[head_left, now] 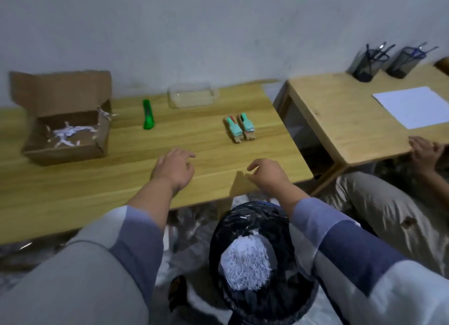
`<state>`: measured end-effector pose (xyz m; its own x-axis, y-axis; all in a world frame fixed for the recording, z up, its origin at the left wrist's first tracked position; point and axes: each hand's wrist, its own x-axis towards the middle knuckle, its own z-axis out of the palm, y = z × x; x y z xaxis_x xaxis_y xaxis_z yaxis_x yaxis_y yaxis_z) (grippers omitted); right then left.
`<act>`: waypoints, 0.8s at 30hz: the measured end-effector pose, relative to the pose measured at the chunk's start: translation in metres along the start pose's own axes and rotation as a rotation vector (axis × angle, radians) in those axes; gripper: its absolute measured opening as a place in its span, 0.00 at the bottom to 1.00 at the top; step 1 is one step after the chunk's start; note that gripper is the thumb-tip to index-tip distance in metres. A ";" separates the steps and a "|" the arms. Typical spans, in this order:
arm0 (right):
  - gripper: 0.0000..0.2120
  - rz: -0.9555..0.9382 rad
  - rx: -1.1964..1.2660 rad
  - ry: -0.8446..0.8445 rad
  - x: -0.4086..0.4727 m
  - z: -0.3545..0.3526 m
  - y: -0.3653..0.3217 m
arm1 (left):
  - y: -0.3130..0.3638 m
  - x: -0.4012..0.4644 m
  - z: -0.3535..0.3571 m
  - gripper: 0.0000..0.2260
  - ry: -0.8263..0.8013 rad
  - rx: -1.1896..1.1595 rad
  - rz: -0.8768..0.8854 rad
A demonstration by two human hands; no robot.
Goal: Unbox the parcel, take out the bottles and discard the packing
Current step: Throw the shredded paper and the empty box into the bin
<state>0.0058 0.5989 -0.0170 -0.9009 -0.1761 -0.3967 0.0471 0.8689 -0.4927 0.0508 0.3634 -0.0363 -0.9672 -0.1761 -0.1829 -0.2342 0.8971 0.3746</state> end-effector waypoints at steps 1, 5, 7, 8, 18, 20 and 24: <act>0.11 -0.036 -0.012 -0.010 0.004 0.001 -0.018 | -0.010 -0.004 -0.012 0.16 0.035 -0.010 -0.029; 0.12 -0.183 -0.054 -0.038 0.018 0.016 -0.102 | -0.064 -0.020 -0.062 0.15 0.182 -0.051 -0.125; 0.11 -0.248 -0.060 -0.045 0.023 0.028 -0.144 | -0.099 -0.024 -0.084 0.15 0.244 -0.059 -0.161; 0.11 -0.273 -0.060 -0.048 0.027 0.035 -0.165 | -0.118 -0.024 -0.095 0.15 0.281 -0.060 -0.178; 0.18 -0.273 0.020 -0.057 0.088 0.126 -0.332 | -0.301 0.014 -0.153 0.20 0.360 -0.164 -0.357; 0.23 -0.199 0.080 -0.080 0.103 0.144 -0.350 | -0.323 0.026 -0.154 0.23 0.327 -0.250 -0.390; 0.27 -0.117 0.244 -0.019 0.124 0.171 -0.371 | -0.349 0.046 -0.151 0.27 0.243 -0.401 -0.466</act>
<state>-0.0500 0.1753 -0.0160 -0.8980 -0.2795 -0.3398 0.0479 0.7057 -0.7069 0.0735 -0.0194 -0.0380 -0.7391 -0.6385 -0.2148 -0.6069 0.4927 0.6236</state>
